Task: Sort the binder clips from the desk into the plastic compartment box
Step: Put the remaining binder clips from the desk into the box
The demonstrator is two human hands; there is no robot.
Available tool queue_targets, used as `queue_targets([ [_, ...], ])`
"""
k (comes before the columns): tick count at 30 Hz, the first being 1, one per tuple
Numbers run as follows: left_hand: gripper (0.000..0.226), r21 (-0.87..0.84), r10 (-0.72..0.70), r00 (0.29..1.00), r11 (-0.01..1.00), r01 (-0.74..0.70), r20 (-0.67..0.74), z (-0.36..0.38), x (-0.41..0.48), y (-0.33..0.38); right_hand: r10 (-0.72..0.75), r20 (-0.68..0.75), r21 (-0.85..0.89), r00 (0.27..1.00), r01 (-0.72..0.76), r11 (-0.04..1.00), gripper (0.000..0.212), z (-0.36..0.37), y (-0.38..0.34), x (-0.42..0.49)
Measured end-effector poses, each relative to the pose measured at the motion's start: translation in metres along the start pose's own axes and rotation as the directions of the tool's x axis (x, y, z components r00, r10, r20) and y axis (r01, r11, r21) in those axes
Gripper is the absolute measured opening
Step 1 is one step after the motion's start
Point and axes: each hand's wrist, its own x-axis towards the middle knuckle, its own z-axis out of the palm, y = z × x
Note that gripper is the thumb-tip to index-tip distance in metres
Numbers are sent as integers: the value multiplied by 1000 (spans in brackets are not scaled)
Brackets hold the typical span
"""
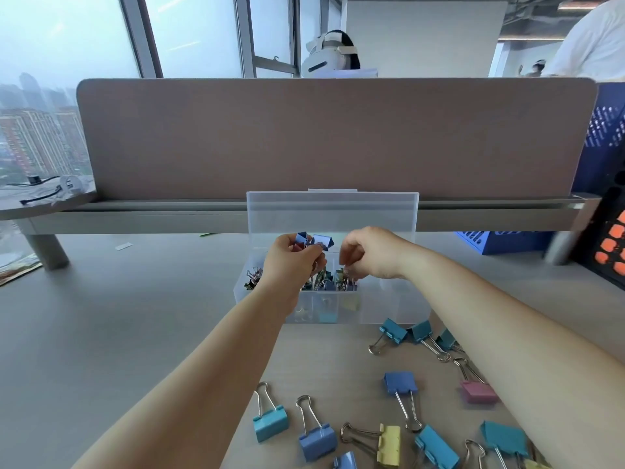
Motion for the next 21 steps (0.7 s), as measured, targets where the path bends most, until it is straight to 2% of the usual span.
queue_targets([
  [5,5,19,-1,1000,1000,1,-15,1,0,-1,-5,2,-139,1000,6,990,15,8,1,-1],
  [8,9,36,12,1000,999,-11,-17,1,-2,-1,-22,-46,-162,999,14,987,13,19,6,-2],
  [11,10,40,15,1000,999,-14,-19,1,-3,-1,-14,-98,-121,995,2,993,11,20,7,-1],
  [16,6,39,16,1000,999,-16,-11,2,-5,0,53,-242,54,969,-41,998,14,7,6,1],
  [18,6,41,12,1000,999,-12,-8,2,-5,1,45,-251,-4,967,-47,999,17,11,5,1],
  [21,5,41,9,1000,999,-9,-7,2,-5,2,5,-184,-131,983,-30,991,18,25,2,2],
])
